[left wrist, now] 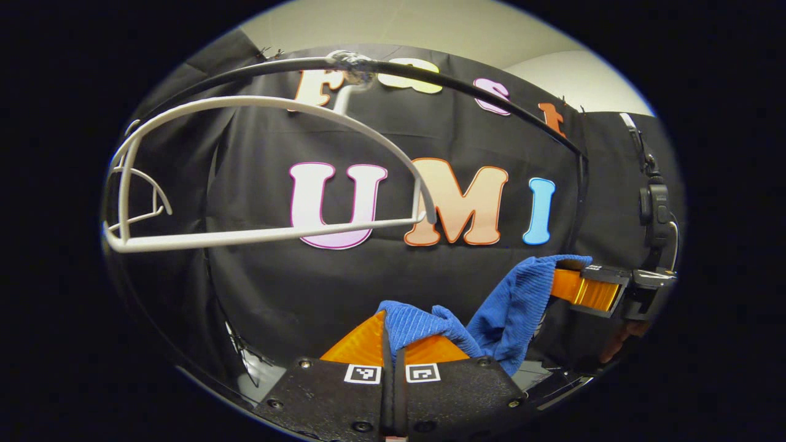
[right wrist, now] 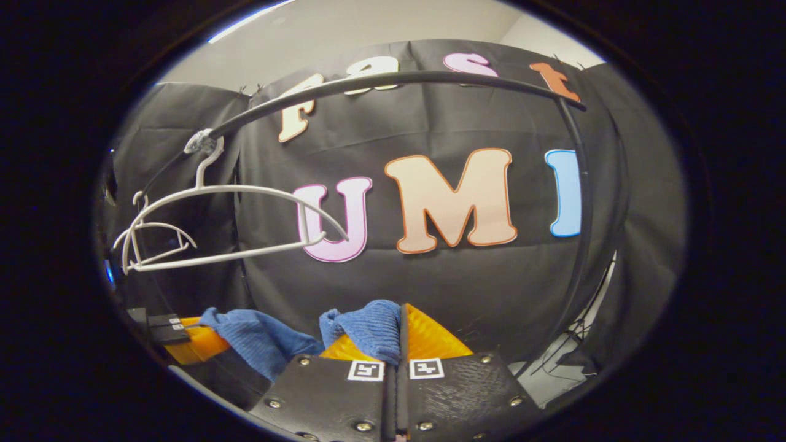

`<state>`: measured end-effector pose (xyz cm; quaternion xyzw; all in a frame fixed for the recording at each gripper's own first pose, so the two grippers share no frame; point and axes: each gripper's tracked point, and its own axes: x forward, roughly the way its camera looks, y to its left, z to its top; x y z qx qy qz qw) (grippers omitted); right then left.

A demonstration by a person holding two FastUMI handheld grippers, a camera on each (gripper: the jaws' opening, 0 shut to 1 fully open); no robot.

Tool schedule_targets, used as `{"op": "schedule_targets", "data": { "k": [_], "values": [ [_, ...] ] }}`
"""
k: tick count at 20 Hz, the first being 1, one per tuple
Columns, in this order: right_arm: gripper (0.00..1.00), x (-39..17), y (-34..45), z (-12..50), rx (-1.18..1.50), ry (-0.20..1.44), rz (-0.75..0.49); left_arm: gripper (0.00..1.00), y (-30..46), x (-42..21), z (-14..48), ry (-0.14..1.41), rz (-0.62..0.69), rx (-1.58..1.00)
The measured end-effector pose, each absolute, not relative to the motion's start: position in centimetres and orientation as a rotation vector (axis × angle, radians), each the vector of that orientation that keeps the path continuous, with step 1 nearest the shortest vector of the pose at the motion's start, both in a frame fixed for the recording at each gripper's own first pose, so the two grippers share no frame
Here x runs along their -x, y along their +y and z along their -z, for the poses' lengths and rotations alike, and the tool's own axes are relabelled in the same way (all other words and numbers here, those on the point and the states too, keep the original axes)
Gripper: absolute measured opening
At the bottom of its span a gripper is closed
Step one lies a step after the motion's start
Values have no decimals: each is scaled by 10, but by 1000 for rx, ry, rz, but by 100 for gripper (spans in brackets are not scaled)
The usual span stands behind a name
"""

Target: Grasp the clothes on the hanger with both hands and then place them into the laundry hamper below.

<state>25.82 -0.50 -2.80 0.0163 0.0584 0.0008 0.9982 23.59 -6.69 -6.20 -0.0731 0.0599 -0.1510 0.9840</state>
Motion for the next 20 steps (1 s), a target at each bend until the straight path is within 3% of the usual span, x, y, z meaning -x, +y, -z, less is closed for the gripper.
{"op": "schedule_targets", "data": {
  "k": [4,8,20],
  "values": [
    [1,-263,1,26,-146,132,-37,0,-82,-247,57,96,332,166],
    [1,-272,-3,46,-88,156,-12,0,-88,-264,79,112,347,135],
    [2,-299,20,181,7,414,-3,1,-76,-282,196,369,332,91]
  ]
}}
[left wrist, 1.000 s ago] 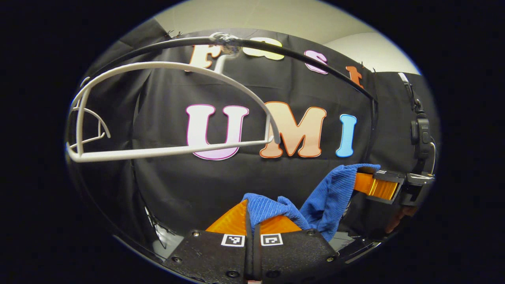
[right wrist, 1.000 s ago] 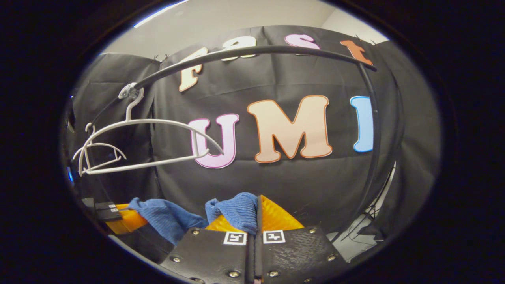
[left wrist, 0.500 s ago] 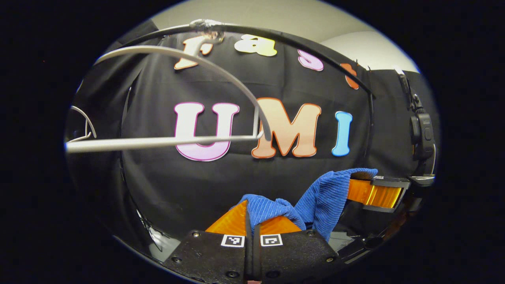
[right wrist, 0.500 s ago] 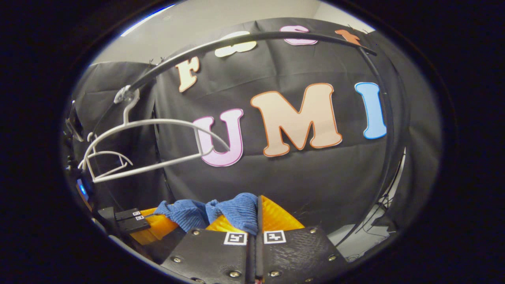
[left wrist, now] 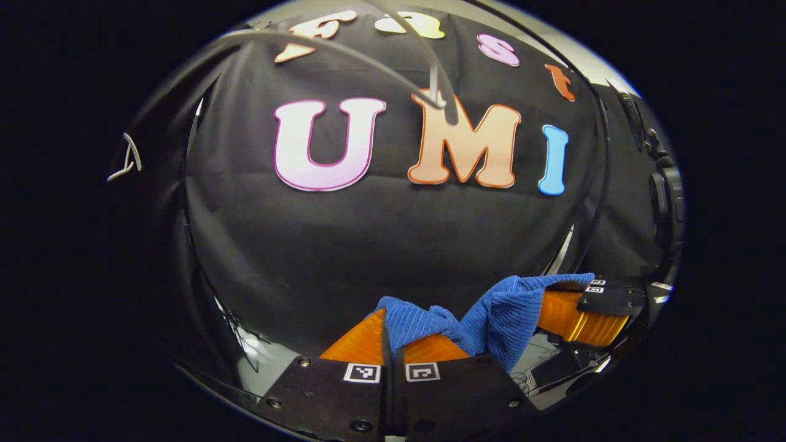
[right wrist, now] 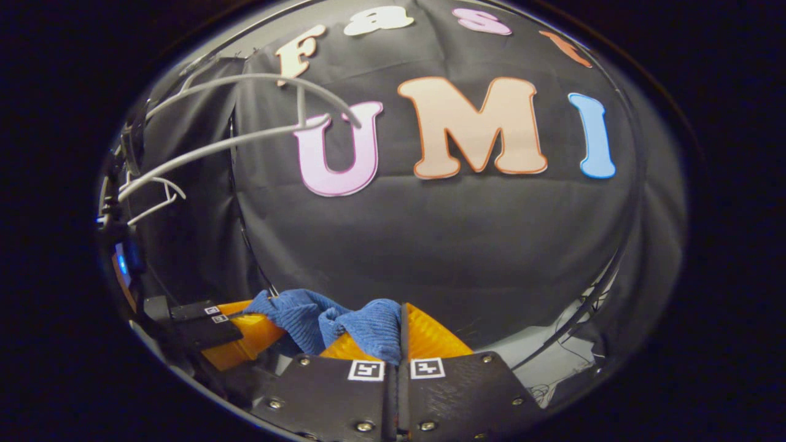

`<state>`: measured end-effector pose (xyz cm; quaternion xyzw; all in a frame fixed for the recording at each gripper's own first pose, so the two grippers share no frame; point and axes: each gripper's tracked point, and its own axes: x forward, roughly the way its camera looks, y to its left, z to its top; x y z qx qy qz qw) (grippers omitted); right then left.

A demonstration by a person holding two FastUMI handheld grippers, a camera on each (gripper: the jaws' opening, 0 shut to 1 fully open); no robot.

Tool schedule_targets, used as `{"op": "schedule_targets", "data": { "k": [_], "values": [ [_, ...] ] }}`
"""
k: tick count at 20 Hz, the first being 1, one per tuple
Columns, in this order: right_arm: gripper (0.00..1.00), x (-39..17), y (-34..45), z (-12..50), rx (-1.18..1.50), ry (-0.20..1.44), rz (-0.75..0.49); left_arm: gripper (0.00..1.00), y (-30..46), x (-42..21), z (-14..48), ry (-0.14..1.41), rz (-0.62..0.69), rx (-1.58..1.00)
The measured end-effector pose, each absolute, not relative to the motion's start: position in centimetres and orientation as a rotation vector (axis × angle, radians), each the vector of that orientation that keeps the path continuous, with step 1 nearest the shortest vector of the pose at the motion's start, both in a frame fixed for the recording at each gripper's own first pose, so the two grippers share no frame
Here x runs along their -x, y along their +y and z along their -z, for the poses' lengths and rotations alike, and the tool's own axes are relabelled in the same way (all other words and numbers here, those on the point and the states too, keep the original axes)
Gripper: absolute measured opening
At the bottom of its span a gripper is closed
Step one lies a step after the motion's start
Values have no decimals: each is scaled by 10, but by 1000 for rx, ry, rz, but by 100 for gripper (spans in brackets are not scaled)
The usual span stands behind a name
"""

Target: Grasp the clothes on the hanger with both hands and then place them into the laundry hamper below.

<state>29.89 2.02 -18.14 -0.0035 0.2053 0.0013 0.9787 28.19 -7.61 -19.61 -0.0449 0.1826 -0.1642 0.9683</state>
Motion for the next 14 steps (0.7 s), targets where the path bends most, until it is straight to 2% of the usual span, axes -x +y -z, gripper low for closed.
{"op": "schedule_targets", "data": {
  "k": [7,14],
  "values": [
    [2,-308,17,236,1,549,3,1,-74,-285,248,474,350,75],
    [2,-278,-8,314,0,734,71,1,-77,-264,311,624,373,52]
  ]
}}
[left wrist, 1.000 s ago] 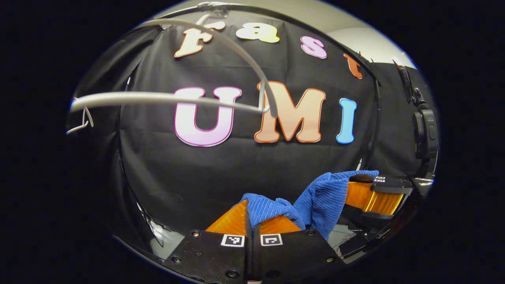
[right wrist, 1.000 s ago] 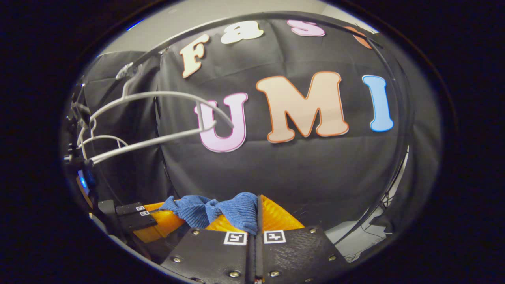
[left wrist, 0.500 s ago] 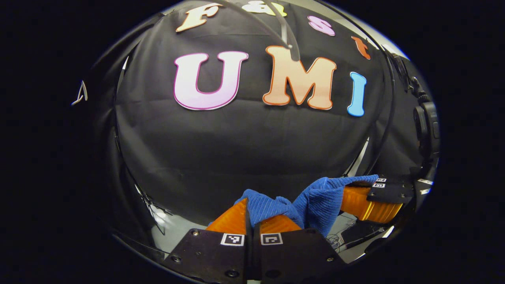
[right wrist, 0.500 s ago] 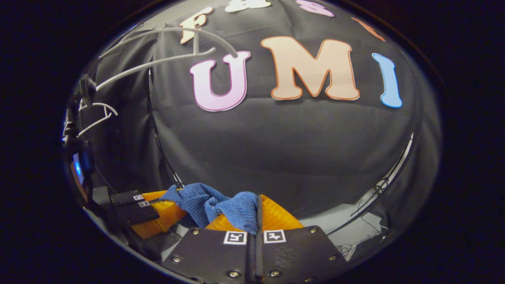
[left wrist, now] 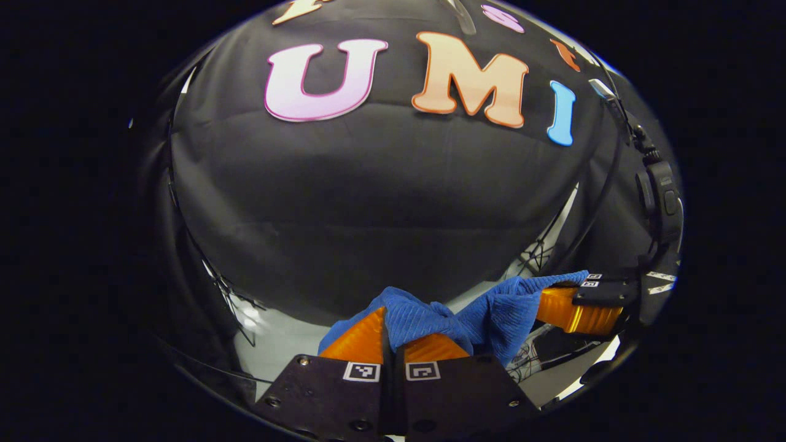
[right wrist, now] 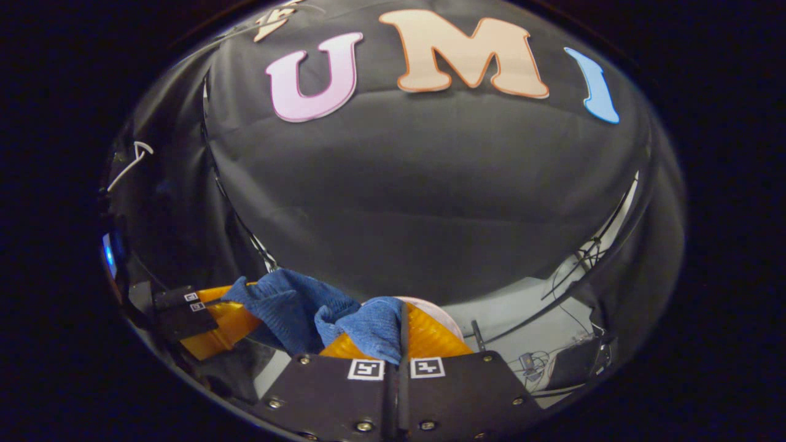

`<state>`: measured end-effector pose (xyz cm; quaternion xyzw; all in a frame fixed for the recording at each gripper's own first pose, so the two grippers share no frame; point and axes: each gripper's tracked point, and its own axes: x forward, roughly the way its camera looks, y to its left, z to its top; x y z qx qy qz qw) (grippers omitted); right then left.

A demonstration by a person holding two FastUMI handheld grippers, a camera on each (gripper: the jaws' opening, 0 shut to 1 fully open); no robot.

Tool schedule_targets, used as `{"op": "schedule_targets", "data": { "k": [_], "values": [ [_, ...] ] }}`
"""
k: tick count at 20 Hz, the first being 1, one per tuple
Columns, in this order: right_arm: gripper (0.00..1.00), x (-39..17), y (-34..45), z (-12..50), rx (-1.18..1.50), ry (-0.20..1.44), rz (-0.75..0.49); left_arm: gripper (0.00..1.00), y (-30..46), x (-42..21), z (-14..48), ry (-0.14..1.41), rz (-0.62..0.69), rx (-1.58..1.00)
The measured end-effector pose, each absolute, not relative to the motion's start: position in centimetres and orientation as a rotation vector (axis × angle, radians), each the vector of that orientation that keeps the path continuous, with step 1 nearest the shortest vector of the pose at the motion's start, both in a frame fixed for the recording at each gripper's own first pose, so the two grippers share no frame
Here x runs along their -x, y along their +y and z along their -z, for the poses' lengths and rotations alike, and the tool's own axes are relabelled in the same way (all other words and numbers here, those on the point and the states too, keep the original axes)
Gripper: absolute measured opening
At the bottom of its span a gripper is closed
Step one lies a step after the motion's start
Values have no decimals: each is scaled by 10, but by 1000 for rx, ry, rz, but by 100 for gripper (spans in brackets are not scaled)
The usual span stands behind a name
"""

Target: Grasp the clothes on the hanger with both hands and then place them into the laundry hamper below.

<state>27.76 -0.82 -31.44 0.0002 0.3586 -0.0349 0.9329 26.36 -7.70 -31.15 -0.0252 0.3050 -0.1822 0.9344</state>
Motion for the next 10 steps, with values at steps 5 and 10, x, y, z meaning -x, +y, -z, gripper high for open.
{"op": "schedule_targets", "data": {
  "k": [5,10],
  "values": [
    [2,-253,-7,369,0,849,80,2,-89,-239,357,725,420,10],
    [2,-231,-24,391,-2,922,161,2,-99,-227,376,774,467,-5]
  ]
}}
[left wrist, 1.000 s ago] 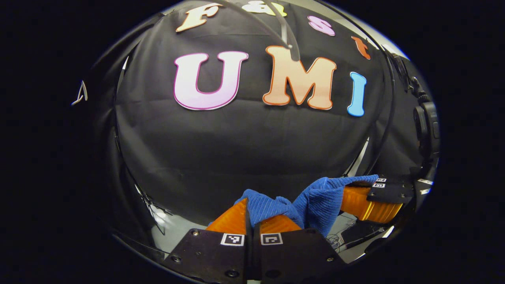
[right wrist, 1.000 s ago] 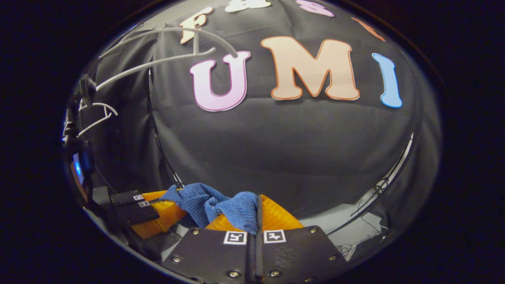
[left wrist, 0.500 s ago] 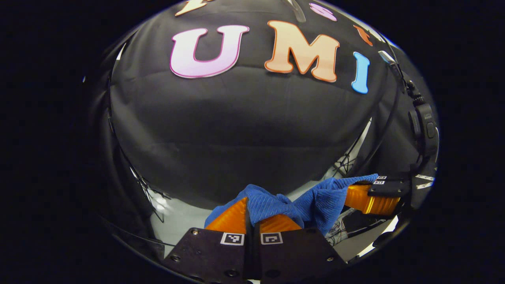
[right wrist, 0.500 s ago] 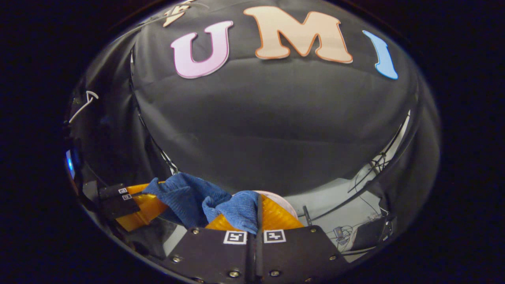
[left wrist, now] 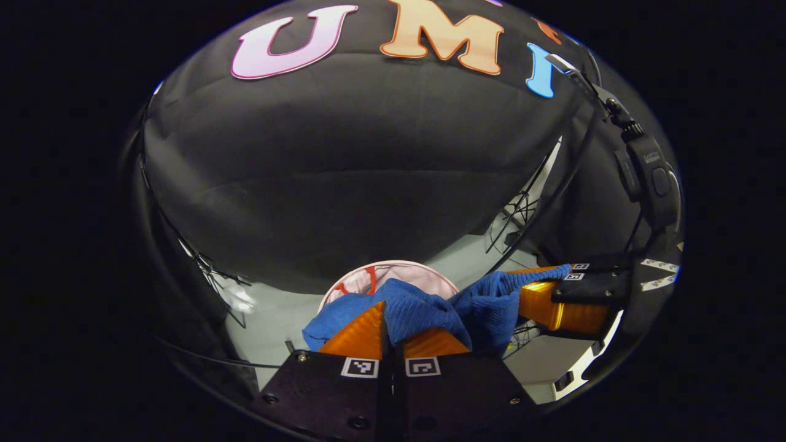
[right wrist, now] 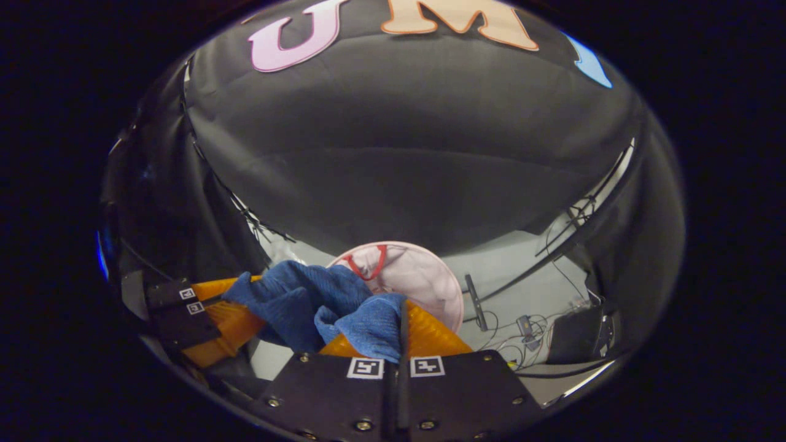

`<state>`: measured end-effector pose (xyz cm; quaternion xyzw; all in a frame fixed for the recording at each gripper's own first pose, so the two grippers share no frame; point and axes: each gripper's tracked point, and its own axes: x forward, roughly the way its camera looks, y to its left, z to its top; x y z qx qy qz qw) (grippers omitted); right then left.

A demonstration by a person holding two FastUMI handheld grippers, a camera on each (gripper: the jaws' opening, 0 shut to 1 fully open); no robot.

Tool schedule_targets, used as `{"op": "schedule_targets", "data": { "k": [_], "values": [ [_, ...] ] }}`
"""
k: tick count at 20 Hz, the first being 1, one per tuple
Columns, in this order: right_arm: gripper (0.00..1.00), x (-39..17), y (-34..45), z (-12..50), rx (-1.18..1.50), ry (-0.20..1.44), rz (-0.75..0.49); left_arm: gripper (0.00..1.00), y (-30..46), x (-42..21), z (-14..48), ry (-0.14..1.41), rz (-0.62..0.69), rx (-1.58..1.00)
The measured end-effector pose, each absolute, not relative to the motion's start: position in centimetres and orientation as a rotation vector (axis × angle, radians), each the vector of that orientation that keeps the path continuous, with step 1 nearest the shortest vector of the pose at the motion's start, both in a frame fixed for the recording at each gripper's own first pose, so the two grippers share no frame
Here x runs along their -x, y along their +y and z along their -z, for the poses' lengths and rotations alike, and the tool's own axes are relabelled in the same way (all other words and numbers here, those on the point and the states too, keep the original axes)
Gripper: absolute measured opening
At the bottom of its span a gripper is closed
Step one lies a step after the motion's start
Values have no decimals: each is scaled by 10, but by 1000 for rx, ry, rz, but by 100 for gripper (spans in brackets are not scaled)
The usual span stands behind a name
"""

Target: Grasp the clothes on the hanger with both hands and then place them into the laundry hamper below.

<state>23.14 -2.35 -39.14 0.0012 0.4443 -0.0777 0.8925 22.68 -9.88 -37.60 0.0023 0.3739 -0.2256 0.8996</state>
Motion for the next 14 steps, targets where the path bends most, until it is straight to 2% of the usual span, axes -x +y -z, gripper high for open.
{"op": "schedule_targets", "data": {
  "k": [1,2,7,11,13,14],
  "values": [
    [6,-230,-25,392,8,929,168,2,-97,-229,378,767,462,5],
    [2,-228,-25,393,19,936,175,3,-95,-230,381,780,455,3],
    [2,-237,-23,388,46,943,219,5,-76,-244,384,789,414,21],
    [4,-254,-13,372,26,895,233,13,-65,-257,394,819,384,35],
    [3,-257,-10,359,29,865,232,14,-65,-257,390,812,373,32],
    [4,-256,-10,351,39,848,229,19,-67,-254,380,802,374,31]
  ]
}}
